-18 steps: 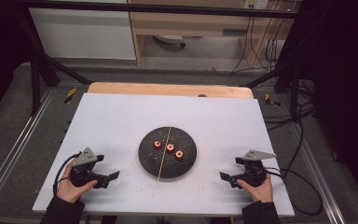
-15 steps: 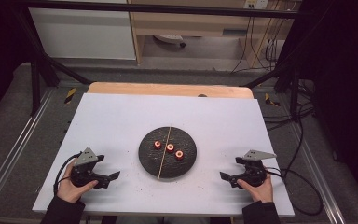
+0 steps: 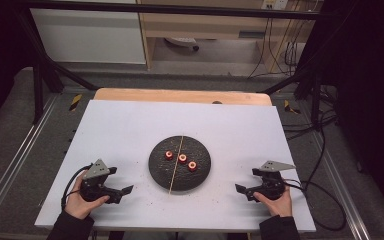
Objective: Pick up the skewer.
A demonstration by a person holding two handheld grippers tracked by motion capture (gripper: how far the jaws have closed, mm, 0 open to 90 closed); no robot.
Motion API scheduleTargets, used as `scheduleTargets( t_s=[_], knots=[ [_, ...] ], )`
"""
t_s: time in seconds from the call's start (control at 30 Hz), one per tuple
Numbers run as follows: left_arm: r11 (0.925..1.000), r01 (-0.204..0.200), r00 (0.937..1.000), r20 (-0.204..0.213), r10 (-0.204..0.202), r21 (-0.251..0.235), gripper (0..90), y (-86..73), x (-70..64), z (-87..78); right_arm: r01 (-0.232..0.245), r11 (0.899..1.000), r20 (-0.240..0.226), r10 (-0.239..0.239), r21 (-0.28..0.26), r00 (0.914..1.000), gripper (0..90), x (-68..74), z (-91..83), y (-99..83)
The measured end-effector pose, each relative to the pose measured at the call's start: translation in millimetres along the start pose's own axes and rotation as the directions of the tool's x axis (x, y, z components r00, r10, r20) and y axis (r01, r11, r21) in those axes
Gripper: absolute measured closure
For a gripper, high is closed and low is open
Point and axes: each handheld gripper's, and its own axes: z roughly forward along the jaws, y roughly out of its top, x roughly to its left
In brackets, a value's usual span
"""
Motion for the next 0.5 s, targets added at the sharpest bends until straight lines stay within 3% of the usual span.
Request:
scheduleTargets(
  t_s=[0.4,0.5],
  knots=[
    [0.9997,0.023,0.9997,-0.005,-0.023,-0.006,9.5,4.4,-3.8,0.3,0.004,1.0,0.003,-0.004,0.003,1.0,0.8,-0.3,-0.6,0.2],
    [0.9996,0.025,0.9997,0.005,-0.025,-0.01,14.4,6.5,-6.4,0.0,0.0,1.0,0.003,0.0,0.0,1.0,0.8,-0.3,-0.9,0.3]
  ],
)
